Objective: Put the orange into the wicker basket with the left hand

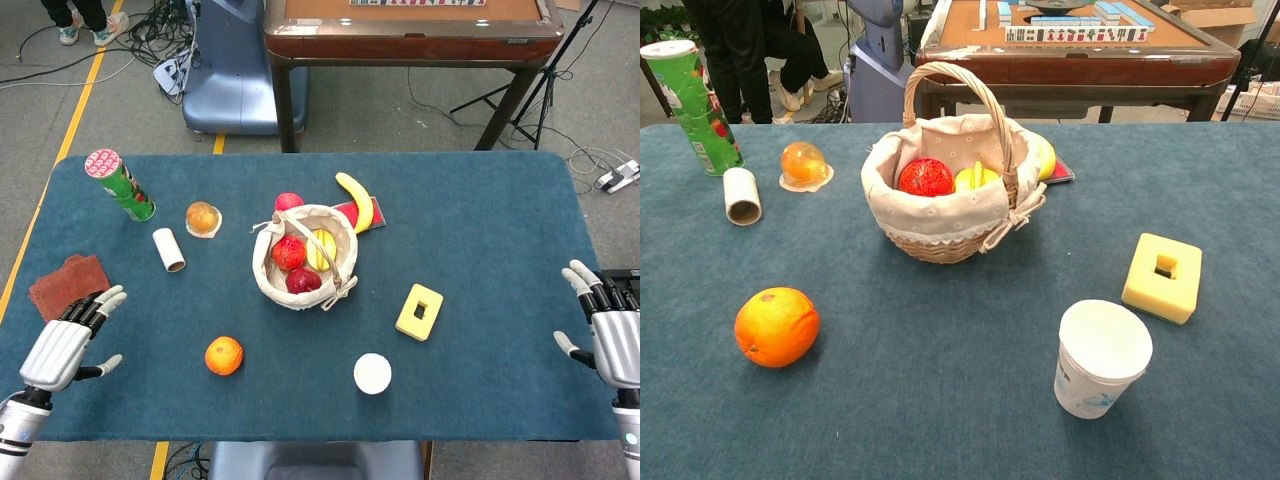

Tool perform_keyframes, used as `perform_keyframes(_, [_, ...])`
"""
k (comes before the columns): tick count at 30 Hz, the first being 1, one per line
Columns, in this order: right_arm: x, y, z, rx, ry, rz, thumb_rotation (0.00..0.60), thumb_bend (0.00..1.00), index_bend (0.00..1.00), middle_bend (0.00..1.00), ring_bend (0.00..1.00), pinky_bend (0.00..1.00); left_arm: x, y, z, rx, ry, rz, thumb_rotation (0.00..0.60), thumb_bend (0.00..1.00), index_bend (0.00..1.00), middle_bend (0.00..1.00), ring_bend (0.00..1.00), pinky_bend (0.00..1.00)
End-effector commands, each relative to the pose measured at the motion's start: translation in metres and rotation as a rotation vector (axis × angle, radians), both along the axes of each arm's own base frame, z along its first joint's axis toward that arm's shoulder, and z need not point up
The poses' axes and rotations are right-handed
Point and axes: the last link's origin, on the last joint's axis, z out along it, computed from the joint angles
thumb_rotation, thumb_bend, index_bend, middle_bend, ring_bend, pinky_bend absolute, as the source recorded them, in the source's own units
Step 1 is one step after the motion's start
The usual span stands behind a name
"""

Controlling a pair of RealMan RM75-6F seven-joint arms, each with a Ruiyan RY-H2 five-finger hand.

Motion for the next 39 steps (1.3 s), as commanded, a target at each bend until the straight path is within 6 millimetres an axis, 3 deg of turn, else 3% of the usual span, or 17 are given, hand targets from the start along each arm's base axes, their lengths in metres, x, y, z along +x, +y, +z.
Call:
perform_keyframes(1, [0.000,0.000,0.000,0.000,-0.002,-0.001,0.600,0.13,0.15,0.14,0.12,0.27,0.013,0.008,-0.015,-0.121,-0.013,-0.082,0.600,0.22,0.11,0.08,0.10,0.15])
perform_keyframes(16, [-0.003,0.003,0.001,0.001,-0.002,-0.020,0.600,0.13,0.15,0.14,0.12,0.27,0.052,0.038,-0.079,-0.376,0.080,-0.243,0.600,0.22,0.11,0.08,0.10,0.15])
perform_keyframes(22, [-0.004,0.003,0.000,0.003,-0.005,-0.020,0.600,0.13,0.15,0.14,0.12,0.27,0.061,0.048,-0.101,-0.412,0.118,-0.271,0.600,0.22,0.17,0.08,0.12,0.15])
perform_keyframes(28, [-0.007,0.006,0.003,-0.005,-0.007,-0.034,0.600,0.13,0.15,0.14,0.12,0.27,0.062,0.060,-0.115,-0.435,0.118,-0.241,0.600,0.22,0.29,0.13,0.25,0.40])
perform_keyframes(31, [-0.008,0.006,0.004,-0.009,-0.007,-0.038,0.600,0.13,0.15,0.14,0.12,0.27,0.061,0.061,-0.119,-0.443,0.112,-0.221,0.600,0.22,0.36,0.23,0.33,0.53])
perform_keyframes(33, [-0.009,0.007,0.004,-0.011,-0.009,-0.040,0.600,0.13,0.15,0.14,0.12,0.27,0.062,0.062,-0.119,-0.425,0.079,-0.208,0.600,0.22,0.45,0.35,0.41,0.63])
perform_keyframes(36, [-0.010,0.007,0.005,-0.015,-0.011,-0.041,0.600,0.13,0.15,0.14,0.12,0.27,0.063,0.064,-0.114,-0.397,0.033,-0.189,0.600,0.22,0.51,0.49,0.51,0.70])
perform_keyframes(39, [-0.010,0.007,0.005,-0.014,-0.013,-0.041,0.600,0.13,0.15,0.14,0.12,0.27,0.065,0.067,-0.105,-0.371,-0.009,-0.173,0.600,0.22,0.53,0.52,0.53,0.71])
